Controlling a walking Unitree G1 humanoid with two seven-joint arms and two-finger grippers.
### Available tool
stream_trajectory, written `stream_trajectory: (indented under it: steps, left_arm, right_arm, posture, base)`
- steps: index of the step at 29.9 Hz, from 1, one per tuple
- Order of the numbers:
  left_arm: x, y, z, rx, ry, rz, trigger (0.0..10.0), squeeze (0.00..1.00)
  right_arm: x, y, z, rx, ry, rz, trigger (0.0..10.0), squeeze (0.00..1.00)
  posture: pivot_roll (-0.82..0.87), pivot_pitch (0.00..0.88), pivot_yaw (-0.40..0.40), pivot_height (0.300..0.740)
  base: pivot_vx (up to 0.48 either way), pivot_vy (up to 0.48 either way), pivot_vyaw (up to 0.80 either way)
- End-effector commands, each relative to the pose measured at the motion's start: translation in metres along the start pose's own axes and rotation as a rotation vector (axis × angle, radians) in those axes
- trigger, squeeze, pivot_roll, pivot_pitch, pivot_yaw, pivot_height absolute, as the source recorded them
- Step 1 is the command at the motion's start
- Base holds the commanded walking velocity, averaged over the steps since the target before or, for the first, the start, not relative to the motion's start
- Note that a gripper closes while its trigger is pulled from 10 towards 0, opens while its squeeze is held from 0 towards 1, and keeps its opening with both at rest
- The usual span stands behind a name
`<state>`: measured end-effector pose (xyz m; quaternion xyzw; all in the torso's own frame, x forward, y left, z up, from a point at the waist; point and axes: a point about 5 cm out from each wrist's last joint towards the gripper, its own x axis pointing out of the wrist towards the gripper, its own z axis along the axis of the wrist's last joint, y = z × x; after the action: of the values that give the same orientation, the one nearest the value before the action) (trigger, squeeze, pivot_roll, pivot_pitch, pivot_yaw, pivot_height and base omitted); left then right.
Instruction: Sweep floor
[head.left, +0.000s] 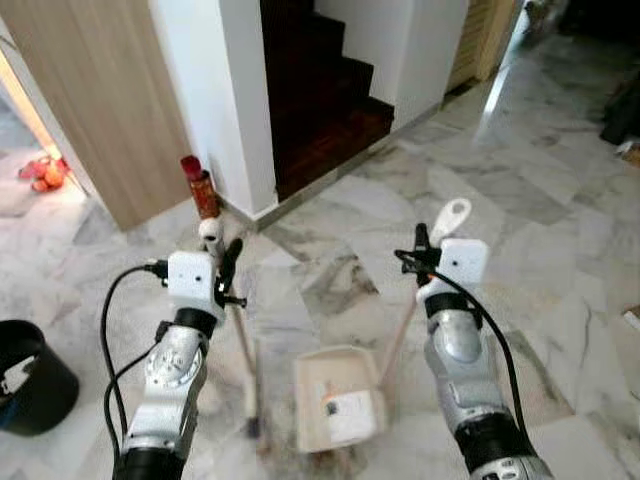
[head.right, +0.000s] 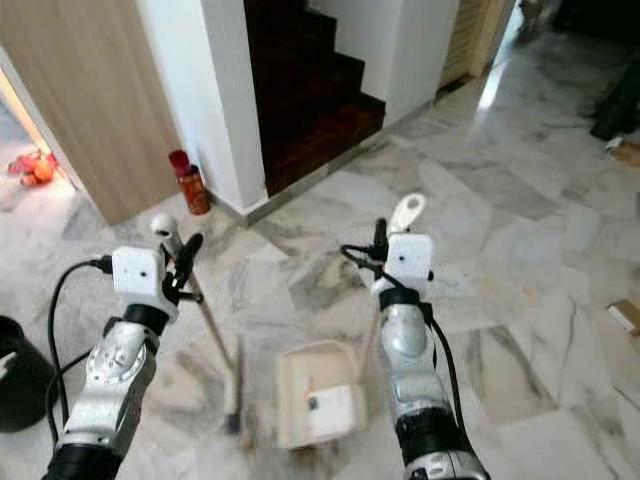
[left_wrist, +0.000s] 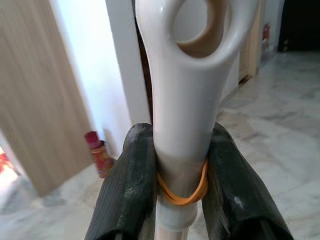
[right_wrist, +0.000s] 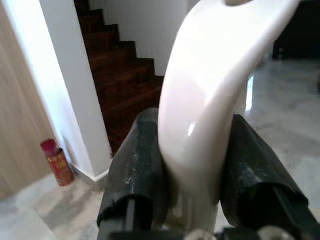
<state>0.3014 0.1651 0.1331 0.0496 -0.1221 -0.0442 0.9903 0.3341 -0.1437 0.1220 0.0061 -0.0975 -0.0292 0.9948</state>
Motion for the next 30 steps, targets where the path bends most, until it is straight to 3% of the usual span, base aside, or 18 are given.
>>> stream_trajectory:
  steps: [1,16,30]
  left_arm:
    - [0.0043,-0.0048,0.0099,-0.004,-0.044,-0.018,10.0,0.00]
    - [0.0043,-0.0040,0.0099,-0.001,-0.043,-0.018,10.0,0.00]
    - [0.0044,-0.0035,0.0100,0.001,-0.044,-0.018,10.0,0.00]
  right_arm:
    - [0.0033,-0.0027,0.0105,0.008,-0.049,-0.009,10.0,0.00]
    - [0.0032,-0.0008,0.0103,0.007,-0.049,-0.001,10.0,0.00]
    - [0.0032,0.0013,0.0100,0.006,-0.049,0.008,10.0,0.00]
  posture:
    - [0.11,0.045,0.042,0.740]
    - [0.12,0.046,0.044,0.740]
    - [0.12,0.043,0.046,0.740]
  base:
    - [0.000,0.352,0.00]
    - [0.000,0.352,0.00]
    - [0.000,0.351,0.43]
